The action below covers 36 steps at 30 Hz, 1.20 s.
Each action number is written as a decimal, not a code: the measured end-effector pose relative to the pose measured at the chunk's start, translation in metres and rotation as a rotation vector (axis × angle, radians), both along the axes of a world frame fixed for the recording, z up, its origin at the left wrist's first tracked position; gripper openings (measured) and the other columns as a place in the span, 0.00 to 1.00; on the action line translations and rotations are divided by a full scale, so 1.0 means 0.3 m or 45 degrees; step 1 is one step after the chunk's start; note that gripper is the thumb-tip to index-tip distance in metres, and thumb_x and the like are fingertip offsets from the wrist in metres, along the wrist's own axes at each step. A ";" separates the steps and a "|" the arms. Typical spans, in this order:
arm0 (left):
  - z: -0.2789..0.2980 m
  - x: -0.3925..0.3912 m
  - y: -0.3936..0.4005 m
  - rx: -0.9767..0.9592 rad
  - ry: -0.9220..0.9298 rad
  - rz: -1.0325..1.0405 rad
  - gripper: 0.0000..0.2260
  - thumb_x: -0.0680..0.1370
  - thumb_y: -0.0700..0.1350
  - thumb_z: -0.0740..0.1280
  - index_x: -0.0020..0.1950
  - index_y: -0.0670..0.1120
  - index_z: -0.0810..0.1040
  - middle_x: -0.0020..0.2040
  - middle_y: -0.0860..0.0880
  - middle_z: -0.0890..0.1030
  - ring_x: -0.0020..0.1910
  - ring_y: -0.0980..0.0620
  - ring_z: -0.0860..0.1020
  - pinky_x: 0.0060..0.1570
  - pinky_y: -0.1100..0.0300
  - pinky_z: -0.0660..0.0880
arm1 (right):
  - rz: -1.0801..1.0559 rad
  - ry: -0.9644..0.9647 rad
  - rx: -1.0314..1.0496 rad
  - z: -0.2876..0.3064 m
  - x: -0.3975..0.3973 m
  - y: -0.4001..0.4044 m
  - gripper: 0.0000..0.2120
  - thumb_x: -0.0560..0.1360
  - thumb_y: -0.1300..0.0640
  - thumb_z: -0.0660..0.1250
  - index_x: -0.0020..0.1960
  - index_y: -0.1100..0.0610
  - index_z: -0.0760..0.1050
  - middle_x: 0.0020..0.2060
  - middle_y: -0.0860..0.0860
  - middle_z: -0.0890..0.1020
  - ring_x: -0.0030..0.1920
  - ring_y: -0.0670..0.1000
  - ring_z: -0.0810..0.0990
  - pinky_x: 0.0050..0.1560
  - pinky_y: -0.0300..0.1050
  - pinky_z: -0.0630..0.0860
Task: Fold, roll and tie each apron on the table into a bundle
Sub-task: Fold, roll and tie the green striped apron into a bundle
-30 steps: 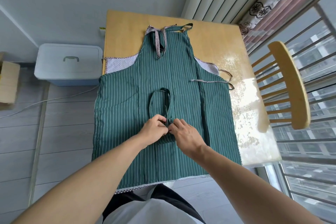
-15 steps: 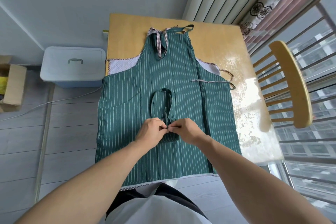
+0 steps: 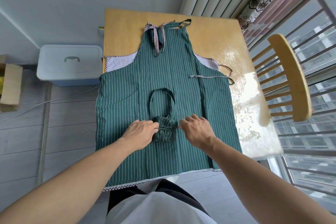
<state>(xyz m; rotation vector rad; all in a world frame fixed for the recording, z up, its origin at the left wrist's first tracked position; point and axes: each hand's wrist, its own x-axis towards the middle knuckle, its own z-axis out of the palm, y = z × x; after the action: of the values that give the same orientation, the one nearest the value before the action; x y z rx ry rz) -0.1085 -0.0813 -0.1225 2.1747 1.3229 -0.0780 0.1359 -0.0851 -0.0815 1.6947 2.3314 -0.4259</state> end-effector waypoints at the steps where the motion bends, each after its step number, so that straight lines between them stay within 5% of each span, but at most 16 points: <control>1: -0.001 0.001 0.002 -0.001 0.006 0.004 0.12 0.86 0.48 0.55 0.44 0.50 0.68 0.38 0.54 0.72 0.38 0.55 0.73 0.60 0.49 0.73 | 0.005 -0.048 0.006 -0.005 0.005 -0.005 0.14 0.86 0.48 0.54 0.63 0.51 0.75 0.52 0.49 0.81 0.55 0.52 0.77 0.59 0.52 0.73; 5: -0.008 0.017 0.002 -0.072 0.011 0.132 0.12 0.85 0.42 0.60 0.41 0.51 0.68 0.35 0.55 0.73 0.35 0.57 0.74 0.64 0.48 0.73 | -0.112 -0.107 0.019 -0.044 0.028 -0.048 0.09 0.83 0.54 0.58 0.59 0.47 0.75 0.50 0.45 0.82 0.52 0.51 0.76 0.57 0.51 0.69; 11: -0.004 0.030 -0.028 -0.207 0.016 0.180 0.08 0.85 0.45 0.59 0.46 0.51 0.70 0.37 0.54 0.75 0.39 0.54 0.76 0.63 0.49 0.71 | -0.262 -0.121 -0.114 -0.083 0.048 -0.077 0.09 0.86 0.48 0.55 0.54 0.46 0.74 0.46 0.44 0.83 0.50 0.49 0.74 0.57 0.51 0.67; 13: 0.003 0.027 -0.025 -0.342 -0.002 0.216 0.07 0.86 0.47 0.58 0.48 0.51 0.70 0.38 0.53 0.75 0.38 0.54 0.75 0.57 0.50 0.77 | -0.370 0.008 -0.303 -0.083 0.041 -0.060 0.11 0.86 0.48 0.55 0.51 0.47 0.75 0.47 0.47 0.83 0.49 0.49 0.77 0.60 0.54 0.74; 15: -0.009 0.009 -0.022 -0.560 -0.106 0.315 0.02 0.84 0.48 0.63 0.52 0.51 0.71 0.45 0.53 0.79 0.38 0.54 0.78 0.49 0.52 0.80 | -0.506 0.296 -0.440 -0.073 0.043 -0.050 0.10 0.85 0.47 0.58 0.54 0.49 0.75 0.51 0.51 0.82 0.45 0.47 0.77 0.53 0.48 0.79; 17: -0.001 -0.001 -0.013 -0.785 -0.250 0.452 0.12 0.80 0.49 0.70 0.60 0.52 0.71 0.54 0.53 0.79 0.47 0.55 0.81 0.52 0.55 0.79 | -0.686 0.634 -0.535 -0.035 0.041 -0.041 0.21 0.83 0.42 0.61 0.71 0.53 0.70 0.63 0.52 0.79 0.54 0.47 0.79 0.51 0.38 0.75; 21: 0.024 0.038 -0.014 -0.962 -0.431 0.722 0.24 0.72 0.55 0.77 0.63 0.51 0.72 0.55 0.53 0.80 0.52 0.54 0.81 0.54 0.54 0.78 | -1.048 0.959 -0.823 -0.031 -0.036 -0.033 0.44 0.72 0.34 0.70 0.80 0.51 0.58 0.71 0.53 0.75 0.67 0.54 0.78 0.67 0.52 0.75; 23: 0.029 0.065 -0.020 -0.942 -0.450 0.739 0.25 0.72 0.55 0.78 0.63 0.50 0.72 0.54 0.53 0.80 0.51 0.54 0.80 0.52 0.57 0.77 | -1.191 1.100 -0.852 -0.066 -0.082 -0.032 0.38 0.75 0.43 0.73 0.79 0.53 0.60 0.67 0.55 0.79 0.62 0.55 0.82 0.62 0.56 0.79; 26: 0.044 0.071 -0.015 -0.995 -0.607 0.807 0.29 0.66 0.59 0.81 0.62 0.54 0.75 0.56 0.55 0.83 0.55 0.55 0.82 0.61 0.52 0.77 | -1.304 1.260 -0.760 -0.081 -0.099 -0.022 0.23 0.78 0.51 0.72 0.68 0.55 0.69 0.54 0.58 0.85 0.50 0.56 0.85 0.57 0.66 0.80; 32: 0.186 0.107 0.012 -1.198 -0.984 0.908 0.20 0.74 0.38 0.77 0.63 0.46 0.76 0.57 0.48 0.85 0.56 0.49 0.84 0.61 0.51 0.79 | -1.202 1.587 -0.682 0.058 -0.101 0.034 0.14 0.79 0.53 0.71 0.61 0.59 0.75 0.54 0.58 0.85 0.52 0.57 0.86 0.52 0.53 0.84; 36: 0.285 0.089 0.074 -0.879 -0.827 0.793 0.25 0.70 0.46 0.81 0.64 0.49 0.76 0.54 0.52 0.86 0.53 0.55 0.84 0.59 0.57 0.78 | -1.147 1.582 -0.596 0.181 -0.118 0.093 0.09 0.82 0.52 0.67 0.52 0.59 0.77 0.46 0.53 0.86 0.46 0.53 0.85 0.48 0.45 0.79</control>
<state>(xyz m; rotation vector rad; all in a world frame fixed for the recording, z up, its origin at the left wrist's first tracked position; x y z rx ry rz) -0.0817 -0.0592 -0.0371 1.0245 1.2594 0.3385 0.1005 -0.0571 -0.0272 2.4312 1.3855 -2.5009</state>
